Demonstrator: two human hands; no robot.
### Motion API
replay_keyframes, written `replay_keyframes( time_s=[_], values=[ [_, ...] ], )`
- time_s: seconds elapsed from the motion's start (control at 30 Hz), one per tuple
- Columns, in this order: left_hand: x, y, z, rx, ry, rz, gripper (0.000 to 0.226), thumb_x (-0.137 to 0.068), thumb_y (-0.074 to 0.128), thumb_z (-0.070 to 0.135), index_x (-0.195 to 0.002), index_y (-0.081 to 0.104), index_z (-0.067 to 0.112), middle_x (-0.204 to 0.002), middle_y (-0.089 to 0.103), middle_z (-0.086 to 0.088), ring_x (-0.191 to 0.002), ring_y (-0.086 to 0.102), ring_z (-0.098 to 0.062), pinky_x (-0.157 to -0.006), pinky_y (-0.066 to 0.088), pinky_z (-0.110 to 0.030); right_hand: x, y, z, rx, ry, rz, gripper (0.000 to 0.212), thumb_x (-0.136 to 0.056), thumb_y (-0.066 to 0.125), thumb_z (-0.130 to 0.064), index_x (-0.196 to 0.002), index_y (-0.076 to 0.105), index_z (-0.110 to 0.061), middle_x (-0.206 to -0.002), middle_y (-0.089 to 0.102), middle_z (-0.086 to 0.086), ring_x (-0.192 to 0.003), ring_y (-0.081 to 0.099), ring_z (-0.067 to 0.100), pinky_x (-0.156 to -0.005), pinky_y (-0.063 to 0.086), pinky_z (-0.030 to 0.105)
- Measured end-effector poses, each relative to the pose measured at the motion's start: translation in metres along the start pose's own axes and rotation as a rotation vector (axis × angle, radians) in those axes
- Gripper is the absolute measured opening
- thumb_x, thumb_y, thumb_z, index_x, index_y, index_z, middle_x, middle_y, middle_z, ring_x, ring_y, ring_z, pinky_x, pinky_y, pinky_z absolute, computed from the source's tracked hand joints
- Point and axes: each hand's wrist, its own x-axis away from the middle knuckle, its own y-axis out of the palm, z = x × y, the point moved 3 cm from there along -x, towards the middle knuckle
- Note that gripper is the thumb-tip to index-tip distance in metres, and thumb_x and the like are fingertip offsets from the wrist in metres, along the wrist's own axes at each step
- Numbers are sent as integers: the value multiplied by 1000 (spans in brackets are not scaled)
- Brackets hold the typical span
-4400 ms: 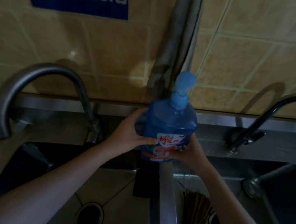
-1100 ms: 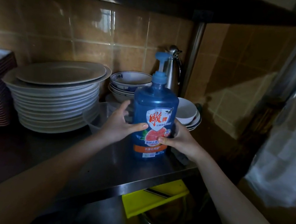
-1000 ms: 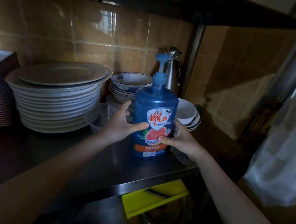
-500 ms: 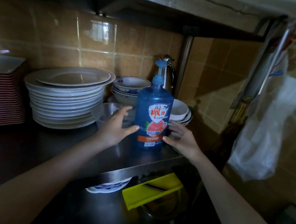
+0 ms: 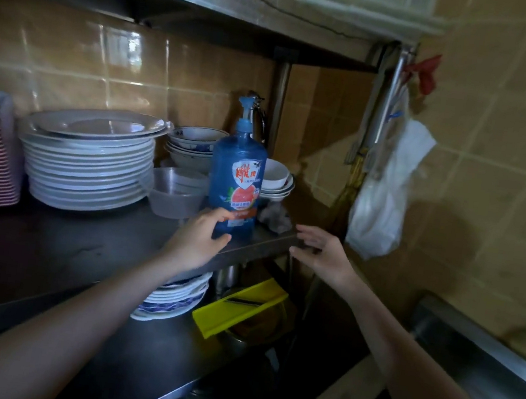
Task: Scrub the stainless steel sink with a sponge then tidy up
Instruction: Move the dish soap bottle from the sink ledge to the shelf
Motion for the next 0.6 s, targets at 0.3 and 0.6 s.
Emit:
replay_keyframes(
  time_s=[0.3, 0.6],
  values=[
    [5, 32, 53, -33, 116, -141, 34, -90, 58, 22, -123, 53, 20, -122, 56, -2, -114, 53, -17, -90, 46, -33, 62, -52, 22, 156, 53, 124, 49, -81, 72, -17, -127, 56, -14, -121, 62, 7, -115, 58, 17, -100, 47, 35],
    [2, 89, 100, -55, 239, -263, 30, -91, 56, 25, -121, 53, 23, -122, 54, -1, -111, 54, -20, -89, 47, -41, 112, -108, 69, 356, 222, 204, 49, -84, 66, -22, -131, 52, -27, -121, 63, -4, -103, 62, 10, -81, 51, 22]
  ],
)
